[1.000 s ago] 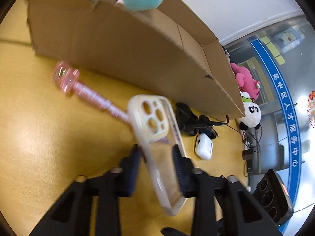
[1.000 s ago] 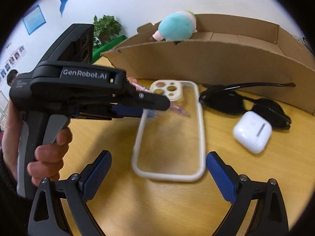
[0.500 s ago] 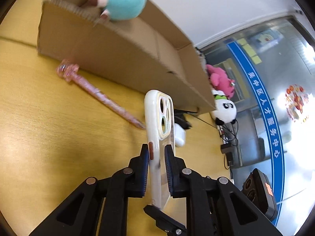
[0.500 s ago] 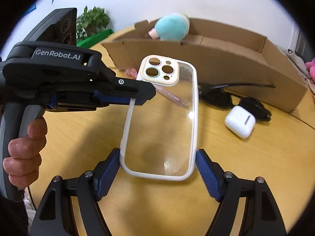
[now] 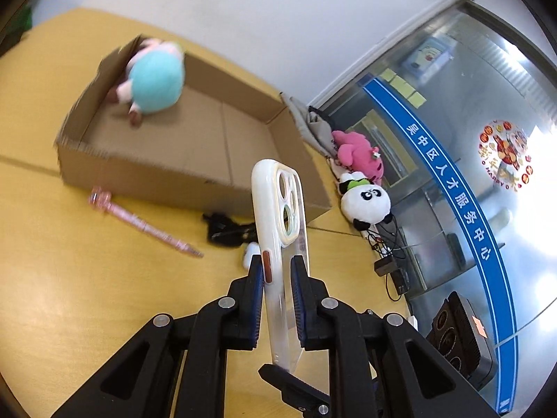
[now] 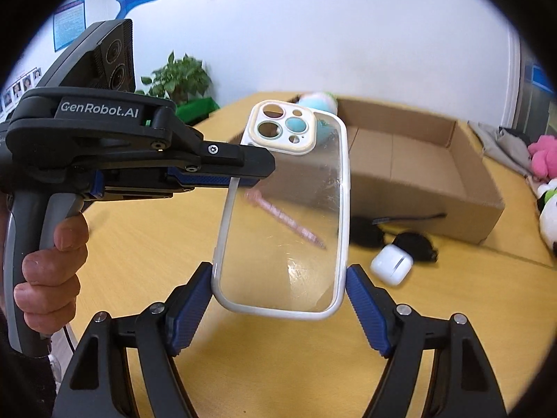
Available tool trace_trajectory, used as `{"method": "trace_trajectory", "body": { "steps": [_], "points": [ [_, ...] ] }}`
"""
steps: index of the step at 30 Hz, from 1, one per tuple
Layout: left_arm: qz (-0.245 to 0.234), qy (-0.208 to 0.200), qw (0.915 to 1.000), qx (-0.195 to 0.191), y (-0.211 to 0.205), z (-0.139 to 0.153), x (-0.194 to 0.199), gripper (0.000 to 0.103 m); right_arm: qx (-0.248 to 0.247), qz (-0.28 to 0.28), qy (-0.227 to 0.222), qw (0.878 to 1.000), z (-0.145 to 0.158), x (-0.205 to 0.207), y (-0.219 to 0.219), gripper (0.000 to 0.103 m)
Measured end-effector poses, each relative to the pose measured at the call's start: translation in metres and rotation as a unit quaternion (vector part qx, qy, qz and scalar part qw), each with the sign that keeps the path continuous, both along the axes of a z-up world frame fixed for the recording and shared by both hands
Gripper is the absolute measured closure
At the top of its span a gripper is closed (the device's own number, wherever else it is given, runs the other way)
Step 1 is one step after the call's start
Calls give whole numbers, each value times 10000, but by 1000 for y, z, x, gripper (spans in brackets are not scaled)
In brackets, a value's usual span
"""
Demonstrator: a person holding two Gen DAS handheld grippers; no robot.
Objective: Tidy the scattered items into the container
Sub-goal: 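Lift the phone case with both grippers and carry it over the box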
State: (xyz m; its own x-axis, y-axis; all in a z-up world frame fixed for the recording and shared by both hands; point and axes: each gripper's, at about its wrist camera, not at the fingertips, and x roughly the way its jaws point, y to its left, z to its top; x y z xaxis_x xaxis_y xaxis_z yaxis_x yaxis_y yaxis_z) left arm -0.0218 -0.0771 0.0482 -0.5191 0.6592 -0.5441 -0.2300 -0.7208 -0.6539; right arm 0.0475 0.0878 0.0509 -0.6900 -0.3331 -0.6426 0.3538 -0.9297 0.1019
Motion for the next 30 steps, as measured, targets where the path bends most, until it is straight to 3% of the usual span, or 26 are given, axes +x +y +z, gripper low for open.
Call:
{"method": "trace_trajectory", "body": {
  "steps": [10,17,30],
  "points": [
    [-363,718,9954,-518,35,98,-53,87,-165,-177,388,9990,82,-62,34,26],
    [-496,930,9920,-698,42,150,-114,87,-163,-245,395,9988,125,-123,46,27],
    [-519,728,9924,-843,41,170,-216,88,-103,-229,-129,9996,143,-225,52,27]
  ]
}}
